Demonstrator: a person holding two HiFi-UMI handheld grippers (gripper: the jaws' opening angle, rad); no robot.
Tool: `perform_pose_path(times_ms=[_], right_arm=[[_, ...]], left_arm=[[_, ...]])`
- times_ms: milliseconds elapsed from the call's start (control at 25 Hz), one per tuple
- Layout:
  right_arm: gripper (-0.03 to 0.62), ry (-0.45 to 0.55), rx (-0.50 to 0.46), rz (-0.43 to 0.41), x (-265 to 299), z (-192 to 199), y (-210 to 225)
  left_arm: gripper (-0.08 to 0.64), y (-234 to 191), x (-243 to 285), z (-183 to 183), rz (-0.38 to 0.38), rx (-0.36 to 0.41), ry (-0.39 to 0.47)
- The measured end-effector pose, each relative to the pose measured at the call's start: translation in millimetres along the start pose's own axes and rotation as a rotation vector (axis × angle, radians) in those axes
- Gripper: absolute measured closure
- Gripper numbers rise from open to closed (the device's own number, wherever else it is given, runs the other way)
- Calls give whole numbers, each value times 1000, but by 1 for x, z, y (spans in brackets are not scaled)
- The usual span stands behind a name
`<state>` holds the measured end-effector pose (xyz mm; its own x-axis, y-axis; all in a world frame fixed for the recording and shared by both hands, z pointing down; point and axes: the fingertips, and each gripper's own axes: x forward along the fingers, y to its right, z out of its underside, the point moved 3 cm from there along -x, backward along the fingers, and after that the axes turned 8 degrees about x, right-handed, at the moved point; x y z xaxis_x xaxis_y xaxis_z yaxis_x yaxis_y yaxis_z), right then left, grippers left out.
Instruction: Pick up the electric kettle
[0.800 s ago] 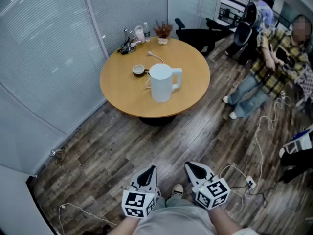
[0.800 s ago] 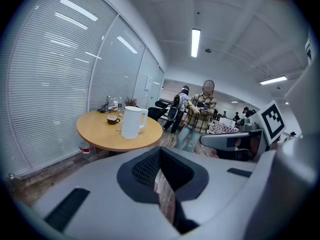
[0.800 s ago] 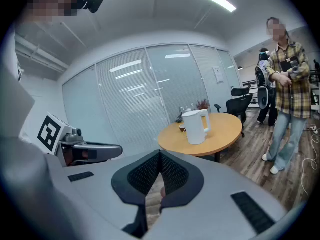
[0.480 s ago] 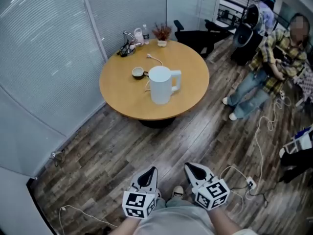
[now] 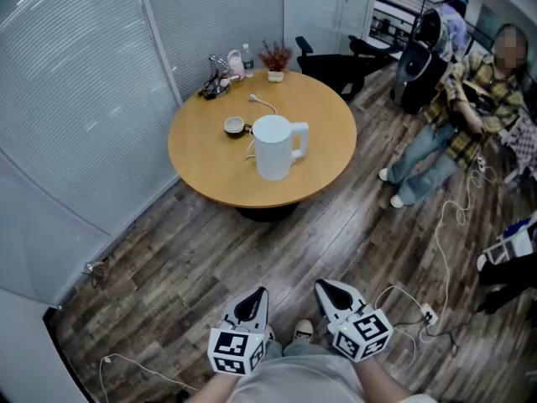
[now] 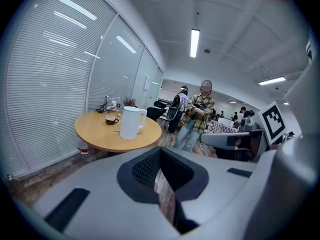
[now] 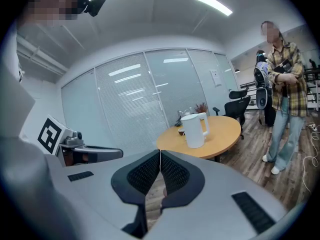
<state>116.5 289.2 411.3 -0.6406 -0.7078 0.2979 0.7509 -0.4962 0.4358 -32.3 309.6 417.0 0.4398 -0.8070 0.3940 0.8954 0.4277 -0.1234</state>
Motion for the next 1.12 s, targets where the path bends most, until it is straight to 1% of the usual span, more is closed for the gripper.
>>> perform_pose_path(times_ms=[80, 200, 560, 760, 960, 1120], right_arm=[[560, 6, -11, -17, 1, -2, -5], [560, 9, -3, -25, 3, -2, -7], [560, 5, 9, 2, 2, 4, -10], [560, 13, 4, 16, 7, 2, -16], [560, 33, -9, 29, 12, 0, -30], [560, 38, -10, 37, 15, 2, -33]], left_arm=[[557, -2, -1, 0, 0, 0, 5], [557, -4, -3, -1, 0, -2, 9], [557, -9, -10, 3, 14, -3, 10], [557, -21, -15, 4, 17, -7, 15], [557, -36, -25, 5, 27, 13, 22], [557, -42, -28, 7, 33, 9, 24]])
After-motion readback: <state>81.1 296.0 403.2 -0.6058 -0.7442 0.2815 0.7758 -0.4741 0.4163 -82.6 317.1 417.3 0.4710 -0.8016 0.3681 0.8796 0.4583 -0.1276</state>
